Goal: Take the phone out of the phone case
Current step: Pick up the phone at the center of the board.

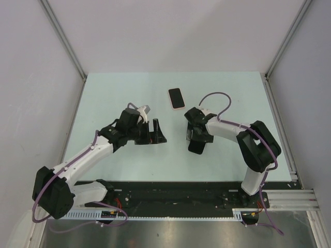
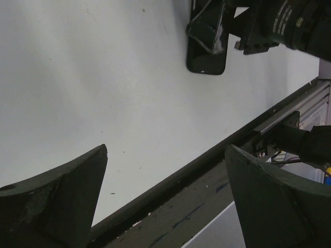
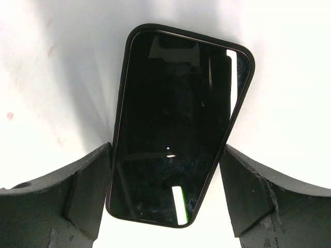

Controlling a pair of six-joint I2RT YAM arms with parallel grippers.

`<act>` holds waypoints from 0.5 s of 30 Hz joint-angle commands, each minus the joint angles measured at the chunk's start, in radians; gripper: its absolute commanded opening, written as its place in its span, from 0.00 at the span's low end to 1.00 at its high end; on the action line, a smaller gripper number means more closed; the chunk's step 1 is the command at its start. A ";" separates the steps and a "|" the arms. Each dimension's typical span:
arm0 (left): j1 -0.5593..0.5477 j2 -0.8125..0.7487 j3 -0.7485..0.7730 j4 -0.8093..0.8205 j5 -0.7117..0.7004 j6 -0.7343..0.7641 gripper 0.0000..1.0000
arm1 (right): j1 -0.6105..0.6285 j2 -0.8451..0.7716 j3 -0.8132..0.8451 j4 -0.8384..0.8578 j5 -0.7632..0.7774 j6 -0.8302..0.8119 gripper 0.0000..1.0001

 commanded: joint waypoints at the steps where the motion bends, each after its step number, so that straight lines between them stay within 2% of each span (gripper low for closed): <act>1: 0.007 0.060 0.041 0.061 0.044 -0.070 1.00 | 0.092 -0.061 -0.023 0.043 -0.078 -0.109 0.61; 4: 0.039 0.097 0.068 0.045 0.026 -0.046 1.00 | 0.124 -0.076 -0.040 0.055 -0.154 -0.123 0.60; 5: 0.083 0.107 0.068 0.045 0.033 -0.047 1.00 | 0.135 -0.094 -0.049 0.060 -0.171 -0.121 0.59; 8: 0.188 0.150 0.029 0.116 0.171 -0.087 1.00 | 0.176 -0.139 -0.084 0.091 -0.207 -0.114 0.57; 9: 0.200 0.163 0.011 0.169 0.235 -0.115 1.00 | 0.181 -0.150 -0.091 0.098 -0.226 -0.112 0.57; 15: 0.199 0.324 -0.040 0.312 0.383 -0.190 0.99 | 0.212 -0.219 -0.175 0.200 -0.297 -0.111 0.55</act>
